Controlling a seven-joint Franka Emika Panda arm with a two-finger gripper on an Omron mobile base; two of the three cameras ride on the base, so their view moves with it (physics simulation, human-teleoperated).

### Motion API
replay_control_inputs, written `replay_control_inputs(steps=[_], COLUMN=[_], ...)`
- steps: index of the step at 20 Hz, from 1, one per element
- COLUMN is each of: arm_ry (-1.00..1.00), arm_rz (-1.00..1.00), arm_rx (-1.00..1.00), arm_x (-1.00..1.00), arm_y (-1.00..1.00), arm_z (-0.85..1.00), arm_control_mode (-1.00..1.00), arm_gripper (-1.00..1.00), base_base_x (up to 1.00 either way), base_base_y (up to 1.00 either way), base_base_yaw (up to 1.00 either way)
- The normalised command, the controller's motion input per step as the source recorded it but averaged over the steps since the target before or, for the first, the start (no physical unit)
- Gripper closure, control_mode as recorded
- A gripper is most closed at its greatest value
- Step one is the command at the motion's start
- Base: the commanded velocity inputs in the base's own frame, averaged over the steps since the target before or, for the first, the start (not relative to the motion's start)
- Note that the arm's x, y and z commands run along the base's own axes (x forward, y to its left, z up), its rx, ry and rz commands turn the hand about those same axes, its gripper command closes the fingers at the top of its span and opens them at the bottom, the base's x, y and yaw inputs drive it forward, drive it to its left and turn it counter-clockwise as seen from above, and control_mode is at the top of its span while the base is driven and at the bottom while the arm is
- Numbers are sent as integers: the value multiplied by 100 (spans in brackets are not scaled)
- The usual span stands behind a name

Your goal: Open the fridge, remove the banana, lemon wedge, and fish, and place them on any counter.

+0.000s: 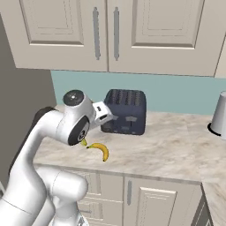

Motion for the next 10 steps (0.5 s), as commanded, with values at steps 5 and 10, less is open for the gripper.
replay_control_inputs(steps=[5,10], arm_ry=[0,0], arm_rz=[5,10], arm_rx=[10,10], arm_x=[-49,-50], arm_y=[3,14], arm_z=[100,99], arm_control_mode=[-100,-100], arm_gripper=[-100,-100], base_base_x=[0,0], base_base_y=[0,0], base_base_yaw=[0,0])
